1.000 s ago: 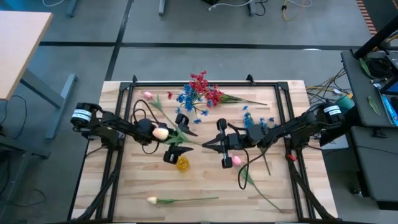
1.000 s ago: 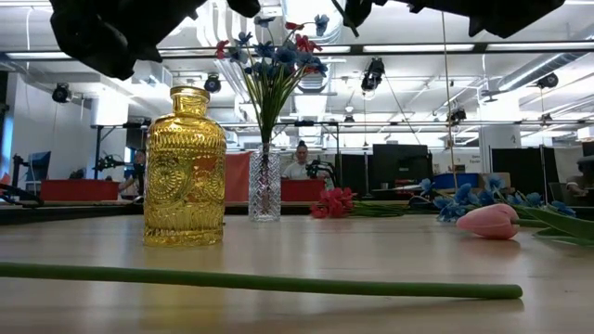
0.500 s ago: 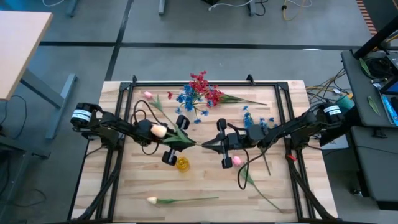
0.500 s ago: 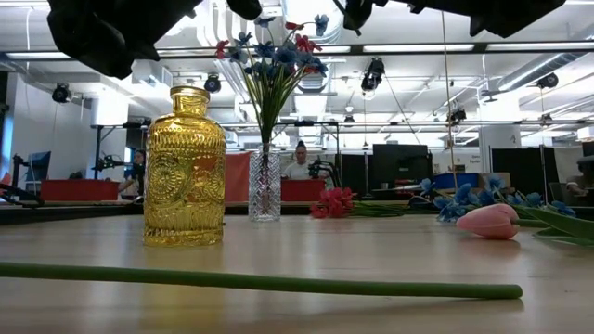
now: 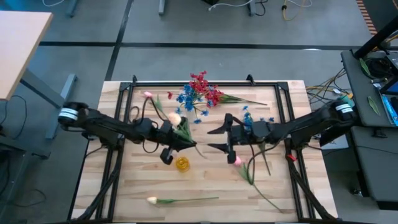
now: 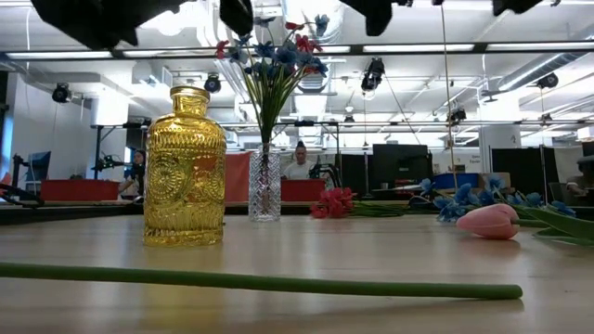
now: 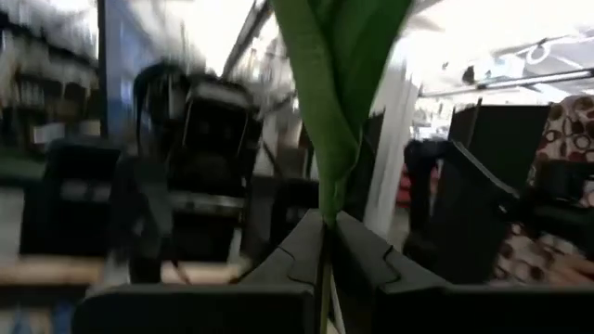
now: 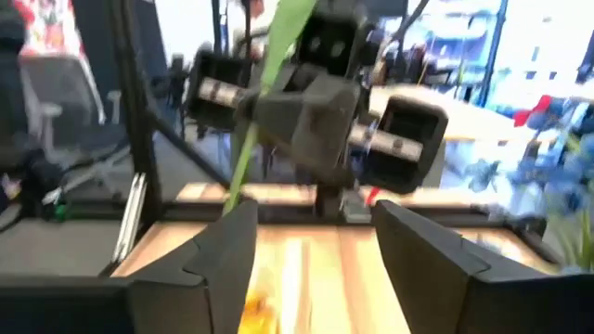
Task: Sort flowers into vase by color
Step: Put the light yellow tulip into the yellow vase
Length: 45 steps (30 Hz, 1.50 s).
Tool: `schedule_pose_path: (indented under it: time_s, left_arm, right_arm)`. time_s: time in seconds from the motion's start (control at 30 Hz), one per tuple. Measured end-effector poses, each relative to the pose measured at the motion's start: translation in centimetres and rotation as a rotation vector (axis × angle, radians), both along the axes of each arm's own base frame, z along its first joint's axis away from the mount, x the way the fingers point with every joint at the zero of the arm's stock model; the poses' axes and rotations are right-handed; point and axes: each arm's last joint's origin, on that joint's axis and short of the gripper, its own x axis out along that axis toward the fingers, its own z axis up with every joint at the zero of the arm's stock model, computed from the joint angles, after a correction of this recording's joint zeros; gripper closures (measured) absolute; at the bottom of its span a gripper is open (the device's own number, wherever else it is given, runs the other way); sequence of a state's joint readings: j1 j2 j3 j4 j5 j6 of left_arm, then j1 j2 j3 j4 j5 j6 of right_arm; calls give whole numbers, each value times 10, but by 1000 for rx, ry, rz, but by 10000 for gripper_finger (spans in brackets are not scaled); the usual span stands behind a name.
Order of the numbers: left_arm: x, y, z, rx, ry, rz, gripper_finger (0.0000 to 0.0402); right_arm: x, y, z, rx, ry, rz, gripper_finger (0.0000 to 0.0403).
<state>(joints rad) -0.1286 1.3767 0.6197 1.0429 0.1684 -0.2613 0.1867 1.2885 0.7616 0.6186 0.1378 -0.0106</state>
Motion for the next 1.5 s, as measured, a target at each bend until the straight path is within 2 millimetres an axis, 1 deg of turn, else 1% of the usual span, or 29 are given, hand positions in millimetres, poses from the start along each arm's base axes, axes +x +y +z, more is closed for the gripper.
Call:
schedule_pose_path:
  time_s: [0.1,0.2,0.3,0.4,0.5,0.57,0.7,0.97,1.1,1.2,1.5]
  left_arm:
    - [-13,-3,9,-58,104,-2,401]
    - [-33,-6,22,-97,163,35,401]
    - [-51,-7,28,-124,241,121,401]
    - [-67,-13,35,-151,257,159,401]
    - [-76,-17,35,-145,288,194,401]
    - [-78,-20,32,-135,323,228,401]
    - [-75,-26,27,-124,343,227,401]
    - [-63,-29,14,-101,393,267,402]
    - [-62,-30,13,-98,399,268,400]
    - [-62,-30,13,-98,400,268,389]
    - [-64,-33,11,-81,424,230,331]
  right_arm:
    - [-10,-2,5,28,51,3,170]
    - [-15,-3,6,37,91,2,158]
    - [-16,-3,5,36,106,1,151]
    - [-14,-3,4,36,107,1,147]
    - [-13,-2,1,33,122,0,147]
    - [-13,-2,1,36,117,0,147]
    - [-13,-2,2,41,115,-1,148]
    - [-13,-3,2,42,115,-4,149]
    - [-13,-3,2,41,115,-4,147]
    - [-13,-3,2,41,115,-4,145]
    - [-14,-3,1,37,123,-5,143]
